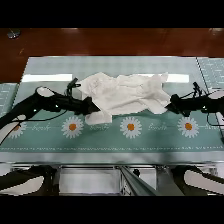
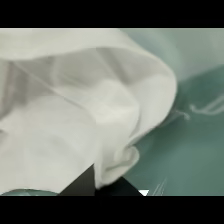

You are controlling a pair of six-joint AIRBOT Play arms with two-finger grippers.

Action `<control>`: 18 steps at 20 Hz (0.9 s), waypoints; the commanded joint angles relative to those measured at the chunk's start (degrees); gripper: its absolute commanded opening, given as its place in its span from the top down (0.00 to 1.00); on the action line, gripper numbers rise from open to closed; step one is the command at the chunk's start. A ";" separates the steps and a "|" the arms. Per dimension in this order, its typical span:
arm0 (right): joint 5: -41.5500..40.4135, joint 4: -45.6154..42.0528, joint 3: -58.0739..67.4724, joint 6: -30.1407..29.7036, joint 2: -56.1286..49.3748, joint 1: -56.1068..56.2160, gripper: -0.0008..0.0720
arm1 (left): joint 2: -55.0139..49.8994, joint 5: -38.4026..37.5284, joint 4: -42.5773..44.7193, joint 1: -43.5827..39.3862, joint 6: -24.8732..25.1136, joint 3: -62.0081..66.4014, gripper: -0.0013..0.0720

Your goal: Fold the shirts.

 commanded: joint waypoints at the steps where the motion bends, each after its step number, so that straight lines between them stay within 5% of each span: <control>1: 6.32 0.50 11.23 -3.67 4.20 0.31 0.94 | 5.90 -2.82 -0.04 6.62 0.42 8.02 0.94; 6: 7.80 0.22 40.48 -3.10 17.09 0.31 0.94 | 16.00 -5.38 1.84 16.17 -1.46 33.64 0.94; 9: 10.84 -1.38 53.18 -2.75 23.23 0.31 0.94 | 18.99 -8.72 14.73 17.03 -6.78 51.04 0.94; 14: 15.34 -4.79 60.33 -2.75 35.08 0.28 0.94 | 24.11 -15.15 32.65 17.03 -11.15 72.22 0.94; 18: 17.55 -8.20 60.33 -1.09 42.91 0.28 0.94 | 32.24 -16.20 35.91 17.00 -11.13 72.19 0.94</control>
